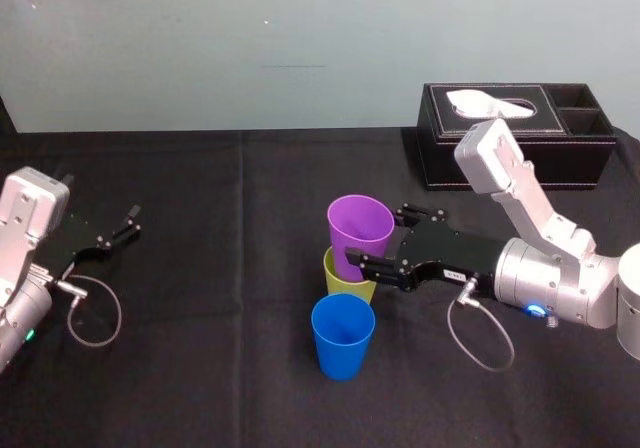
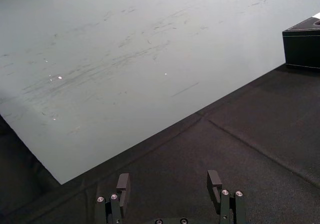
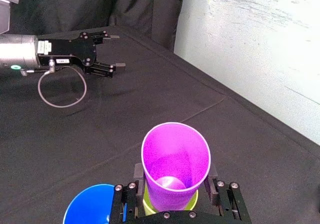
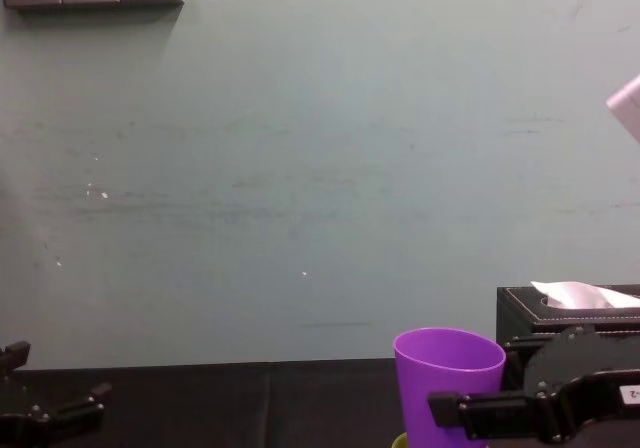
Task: Stack the three plastic cups sequentially using one hand.
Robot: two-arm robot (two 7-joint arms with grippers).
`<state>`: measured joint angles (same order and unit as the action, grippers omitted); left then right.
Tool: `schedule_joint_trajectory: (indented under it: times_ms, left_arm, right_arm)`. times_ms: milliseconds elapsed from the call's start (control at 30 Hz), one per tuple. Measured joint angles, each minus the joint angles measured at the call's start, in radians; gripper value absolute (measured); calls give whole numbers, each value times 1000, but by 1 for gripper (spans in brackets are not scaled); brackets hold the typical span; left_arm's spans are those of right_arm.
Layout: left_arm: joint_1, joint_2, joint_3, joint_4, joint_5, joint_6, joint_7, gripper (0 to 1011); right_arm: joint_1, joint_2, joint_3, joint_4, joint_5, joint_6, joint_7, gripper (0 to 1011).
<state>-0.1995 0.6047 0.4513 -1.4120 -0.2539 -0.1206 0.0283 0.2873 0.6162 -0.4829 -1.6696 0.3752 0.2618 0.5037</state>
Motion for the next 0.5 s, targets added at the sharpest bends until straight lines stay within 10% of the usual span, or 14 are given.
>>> schedule_joint_trajectory:
  times_ms: [500]
  left_arm:
    - [0, 0, 0, 0, 0, 0, 0, 1010]
  right_arm:
    - [0, -15, -9, 18, -18, -2, 7, 718]
